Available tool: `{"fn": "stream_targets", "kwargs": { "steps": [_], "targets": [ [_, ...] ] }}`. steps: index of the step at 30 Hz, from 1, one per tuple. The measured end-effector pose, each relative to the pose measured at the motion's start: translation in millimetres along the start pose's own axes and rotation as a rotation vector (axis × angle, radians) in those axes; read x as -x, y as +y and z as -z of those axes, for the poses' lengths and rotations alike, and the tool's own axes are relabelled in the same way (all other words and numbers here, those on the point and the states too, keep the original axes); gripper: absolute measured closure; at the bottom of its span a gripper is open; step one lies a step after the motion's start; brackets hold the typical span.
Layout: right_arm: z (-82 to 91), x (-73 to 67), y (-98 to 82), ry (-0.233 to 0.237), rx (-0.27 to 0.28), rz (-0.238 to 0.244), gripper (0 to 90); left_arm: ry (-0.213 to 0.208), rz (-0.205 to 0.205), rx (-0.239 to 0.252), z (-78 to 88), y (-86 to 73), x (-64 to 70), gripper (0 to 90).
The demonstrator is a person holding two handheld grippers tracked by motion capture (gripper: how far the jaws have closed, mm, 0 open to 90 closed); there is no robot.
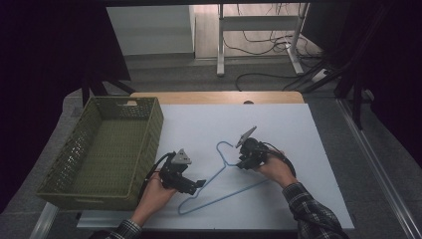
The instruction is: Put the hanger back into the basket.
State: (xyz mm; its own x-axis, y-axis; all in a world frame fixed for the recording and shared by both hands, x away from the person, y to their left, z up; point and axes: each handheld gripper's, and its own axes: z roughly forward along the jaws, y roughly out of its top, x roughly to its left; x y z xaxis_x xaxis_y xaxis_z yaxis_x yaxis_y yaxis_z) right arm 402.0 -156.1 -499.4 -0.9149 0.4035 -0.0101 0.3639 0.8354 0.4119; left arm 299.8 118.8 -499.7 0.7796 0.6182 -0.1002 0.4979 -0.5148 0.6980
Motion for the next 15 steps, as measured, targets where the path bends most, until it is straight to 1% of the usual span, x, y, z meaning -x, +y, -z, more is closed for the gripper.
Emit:
{"fn": "stream_targets", "kwargs": {
  "steps": [3,5,8,9,11,15],
  "targets": [
    [-3.3,1.5,0.7,0.005,-0.013,0.005,68.0,0.0,-0.006,-0.006,0.0,-0.2,-0.2,2.2],
    [-3.5,2.2,1.3,0.006,-0.011,0.013,71.4,-0.002,-0.004,-0.006,-0.4,-0.3,-0.2,2.2],
    [-3.7,2.5,1.6,0.026,-0.013,0.028,80.9,-0.007,-0.003,-0.01,-1.2,-0.6,-0.6,2.2],
    [-3.9,2.1,1.3,0.033,-0.011,0.041,81.9,-0.007,0.005,-0.006,-1.9,-0.8,-0.2,2.2],
    [-3.8,0.9,1.0,0.032,-0.007,0.053,83.3,-0.008,0.007,-0.009,-2.6,-1.0,-0.4,2.2],
    [-3.3,-0.6,1.1,0.022,-0.004,0.097,84.5,-0.015,0.018,-0.014,-4.4,-0.9,-0.7,2.2]
  ]
}}
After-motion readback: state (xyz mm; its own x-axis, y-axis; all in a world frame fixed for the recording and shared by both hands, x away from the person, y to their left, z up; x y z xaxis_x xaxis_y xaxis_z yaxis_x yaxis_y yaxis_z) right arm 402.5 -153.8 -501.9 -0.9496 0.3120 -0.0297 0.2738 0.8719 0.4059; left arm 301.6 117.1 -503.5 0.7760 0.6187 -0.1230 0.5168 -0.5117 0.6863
